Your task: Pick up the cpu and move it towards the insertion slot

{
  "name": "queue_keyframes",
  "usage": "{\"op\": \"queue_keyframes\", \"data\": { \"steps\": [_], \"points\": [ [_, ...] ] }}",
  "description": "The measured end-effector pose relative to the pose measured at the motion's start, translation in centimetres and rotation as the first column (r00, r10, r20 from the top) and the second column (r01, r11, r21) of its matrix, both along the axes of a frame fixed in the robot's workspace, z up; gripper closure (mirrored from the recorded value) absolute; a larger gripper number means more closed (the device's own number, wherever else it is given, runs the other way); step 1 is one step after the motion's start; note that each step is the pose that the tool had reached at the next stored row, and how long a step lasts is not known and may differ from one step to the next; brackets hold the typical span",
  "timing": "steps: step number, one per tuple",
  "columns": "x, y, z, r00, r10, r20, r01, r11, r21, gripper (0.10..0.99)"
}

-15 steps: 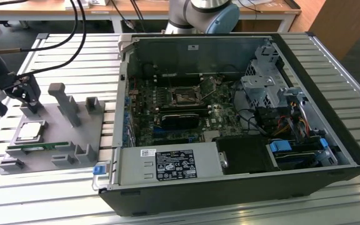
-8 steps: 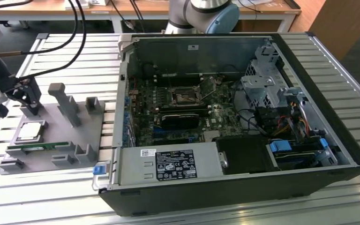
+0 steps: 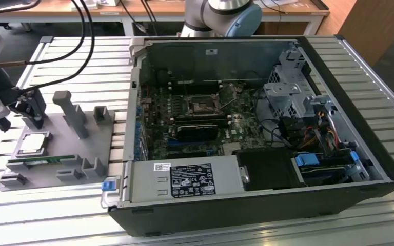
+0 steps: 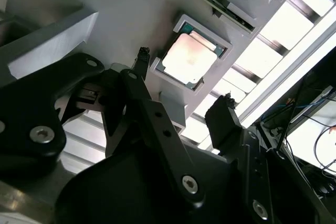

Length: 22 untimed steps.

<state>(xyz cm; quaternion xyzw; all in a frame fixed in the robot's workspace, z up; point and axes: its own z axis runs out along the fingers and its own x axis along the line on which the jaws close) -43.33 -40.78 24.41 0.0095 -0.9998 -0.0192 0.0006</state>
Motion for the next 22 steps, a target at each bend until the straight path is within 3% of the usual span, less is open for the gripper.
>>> {"op": "queue_keyframes", "data": {
  "steps": [22],
  "points": [
    [-0.68,-0.39,-2.54,1.0000,0.000,0.0016,0.000,1.0000,0.000,0.380]
  ]
}}
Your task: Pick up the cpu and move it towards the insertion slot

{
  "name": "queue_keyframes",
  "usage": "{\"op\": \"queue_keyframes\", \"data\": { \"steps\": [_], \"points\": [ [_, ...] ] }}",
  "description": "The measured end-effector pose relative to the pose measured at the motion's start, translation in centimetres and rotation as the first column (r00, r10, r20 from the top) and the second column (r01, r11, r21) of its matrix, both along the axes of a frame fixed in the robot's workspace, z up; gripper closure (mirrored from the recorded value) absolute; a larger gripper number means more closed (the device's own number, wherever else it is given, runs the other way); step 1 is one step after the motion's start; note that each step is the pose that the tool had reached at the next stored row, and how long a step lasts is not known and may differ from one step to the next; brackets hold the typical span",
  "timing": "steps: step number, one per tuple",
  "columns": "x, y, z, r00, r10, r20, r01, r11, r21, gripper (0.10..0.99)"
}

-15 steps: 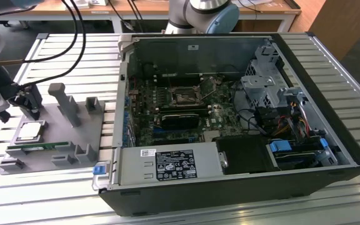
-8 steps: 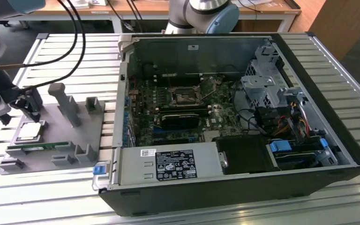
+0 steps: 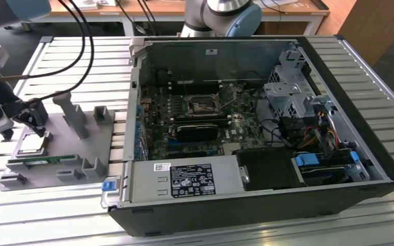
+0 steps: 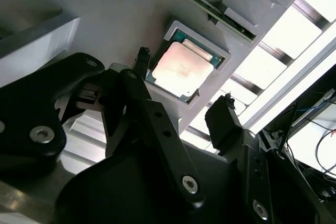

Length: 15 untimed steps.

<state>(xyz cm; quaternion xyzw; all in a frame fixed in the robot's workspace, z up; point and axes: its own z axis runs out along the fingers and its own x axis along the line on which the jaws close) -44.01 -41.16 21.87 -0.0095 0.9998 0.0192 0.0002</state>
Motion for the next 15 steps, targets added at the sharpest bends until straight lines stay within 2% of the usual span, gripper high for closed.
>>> {"op": "queue_keyframes", "data": {
  "steps": [6,11,15],
  "points": [
    [-0.05,-0.05,-0.68,1.0000,0.000,-0.0001,0.000,1.0000,0.000,0.380],
    [-0.19,-0.05,-1.55,1.0000,-0.003,0.0001,0.003,1.0000,-0.003,0.380],
    [-0.27,-0.05,-1.90,1.0000,-0.005,0.0000,0.005,1.0000,-0.003,0.380]
  ]
}}
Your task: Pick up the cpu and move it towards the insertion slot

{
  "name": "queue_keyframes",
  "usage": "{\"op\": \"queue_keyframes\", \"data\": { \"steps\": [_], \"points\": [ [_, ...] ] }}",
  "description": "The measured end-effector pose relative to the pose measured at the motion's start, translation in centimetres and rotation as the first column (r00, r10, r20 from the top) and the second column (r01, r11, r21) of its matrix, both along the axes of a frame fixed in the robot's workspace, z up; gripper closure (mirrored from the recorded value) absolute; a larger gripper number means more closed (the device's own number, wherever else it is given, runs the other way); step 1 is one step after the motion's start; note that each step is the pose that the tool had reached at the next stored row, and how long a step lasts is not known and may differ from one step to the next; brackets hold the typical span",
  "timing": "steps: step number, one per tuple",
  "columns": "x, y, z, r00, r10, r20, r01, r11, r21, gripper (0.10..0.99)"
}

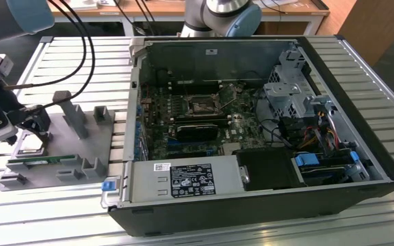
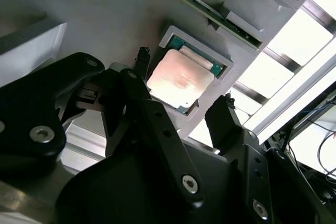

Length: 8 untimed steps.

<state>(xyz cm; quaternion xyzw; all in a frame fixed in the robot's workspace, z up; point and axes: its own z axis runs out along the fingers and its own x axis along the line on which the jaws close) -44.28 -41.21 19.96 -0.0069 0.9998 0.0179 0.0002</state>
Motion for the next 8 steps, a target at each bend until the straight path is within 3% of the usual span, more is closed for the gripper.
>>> {"op": "queue_keyframes", "data": {
  "steps": [8],
  "points": [
    [-0.11,0.00,-0.54,1.0000,-0.003,0.0002,0.003,1.0000,0.000,0.380]
  ]
}}
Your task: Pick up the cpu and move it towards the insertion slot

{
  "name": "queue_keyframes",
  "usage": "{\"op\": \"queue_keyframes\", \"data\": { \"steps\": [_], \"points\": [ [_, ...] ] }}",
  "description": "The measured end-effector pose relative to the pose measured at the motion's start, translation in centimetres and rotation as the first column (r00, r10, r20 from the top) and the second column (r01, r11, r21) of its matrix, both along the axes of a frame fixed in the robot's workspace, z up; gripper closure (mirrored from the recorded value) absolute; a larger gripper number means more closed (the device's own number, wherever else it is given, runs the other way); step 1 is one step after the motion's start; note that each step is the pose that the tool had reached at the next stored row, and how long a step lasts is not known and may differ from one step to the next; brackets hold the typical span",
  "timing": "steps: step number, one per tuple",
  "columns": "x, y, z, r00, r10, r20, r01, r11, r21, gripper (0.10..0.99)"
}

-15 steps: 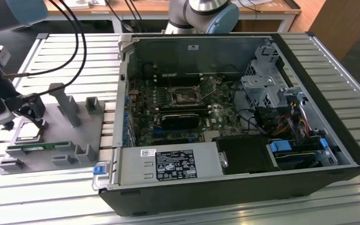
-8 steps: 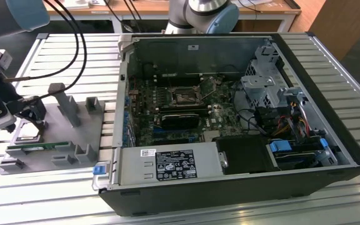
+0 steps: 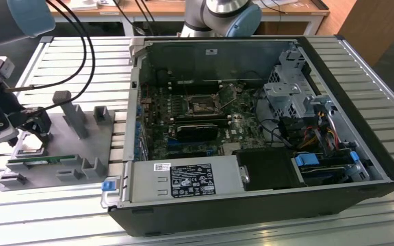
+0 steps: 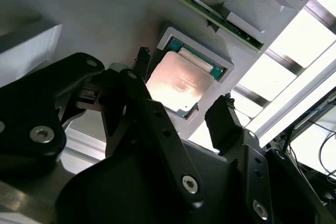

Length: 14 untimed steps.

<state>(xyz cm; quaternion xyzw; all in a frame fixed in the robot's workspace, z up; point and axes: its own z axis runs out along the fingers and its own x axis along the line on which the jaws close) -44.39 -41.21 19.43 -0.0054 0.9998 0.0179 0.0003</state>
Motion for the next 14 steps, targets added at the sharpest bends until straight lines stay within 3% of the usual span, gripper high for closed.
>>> {"op": "queue_keyframes", "data": {
  "steps": [14],
  "points": [
    [-0.04,0.00,-0.88,1.0000,-0.001,-0.0001,0.001,1.0000,0.000,0.380]
  ]
}}
